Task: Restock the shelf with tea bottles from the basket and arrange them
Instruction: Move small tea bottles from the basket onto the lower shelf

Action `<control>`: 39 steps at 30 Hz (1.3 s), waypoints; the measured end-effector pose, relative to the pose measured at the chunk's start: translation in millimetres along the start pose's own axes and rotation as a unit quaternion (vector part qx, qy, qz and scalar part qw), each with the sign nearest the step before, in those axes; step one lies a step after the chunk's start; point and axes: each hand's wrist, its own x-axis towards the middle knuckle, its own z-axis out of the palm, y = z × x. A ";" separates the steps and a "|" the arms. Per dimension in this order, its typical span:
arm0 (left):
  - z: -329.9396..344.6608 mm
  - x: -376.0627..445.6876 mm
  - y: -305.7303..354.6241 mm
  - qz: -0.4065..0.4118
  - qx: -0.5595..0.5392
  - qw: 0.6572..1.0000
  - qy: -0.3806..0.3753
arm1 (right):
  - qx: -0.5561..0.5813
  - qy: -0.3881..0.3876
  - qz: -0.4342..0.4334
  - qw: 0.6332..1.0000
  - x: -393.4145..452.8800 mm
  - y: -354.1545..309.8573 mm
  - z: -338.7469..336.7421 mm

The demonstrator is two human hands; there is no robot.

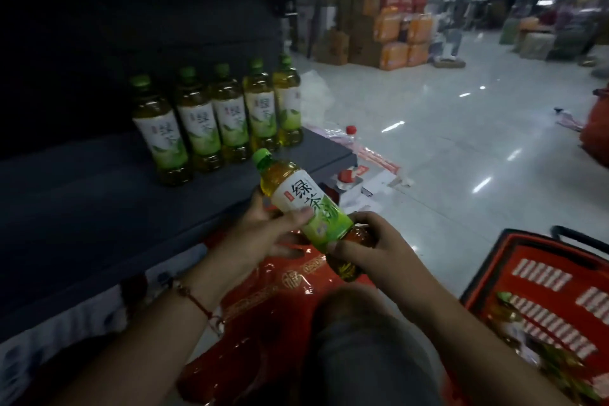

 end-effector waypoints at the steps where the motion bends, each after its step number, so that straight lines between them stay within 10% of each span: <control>1: -12.7 -3.5 0.0 0.003 -0.009 1.000 0.018 | -0.005 -0.016 -0.004 1.000 4.1 -3.3 13.3; 17: -159.1 -19.7 6.0 0.128 -0.137 0.935 0.301 | -0.109 -0.126 -0.178 0.970 91.7 -42.0 190.6; 28: -206.3 -9.7 -4.2 0.174 0.092 0.903 0.382 | -0.154 -0.196 -0.229 0.941 137.6 -39.1 264.7; 39: -227.6 19.8 -7.9 0.166 0.188 0.868 0.429 | -0.236 -0.072 -0.231 0.941 167.7 -35.2 301.6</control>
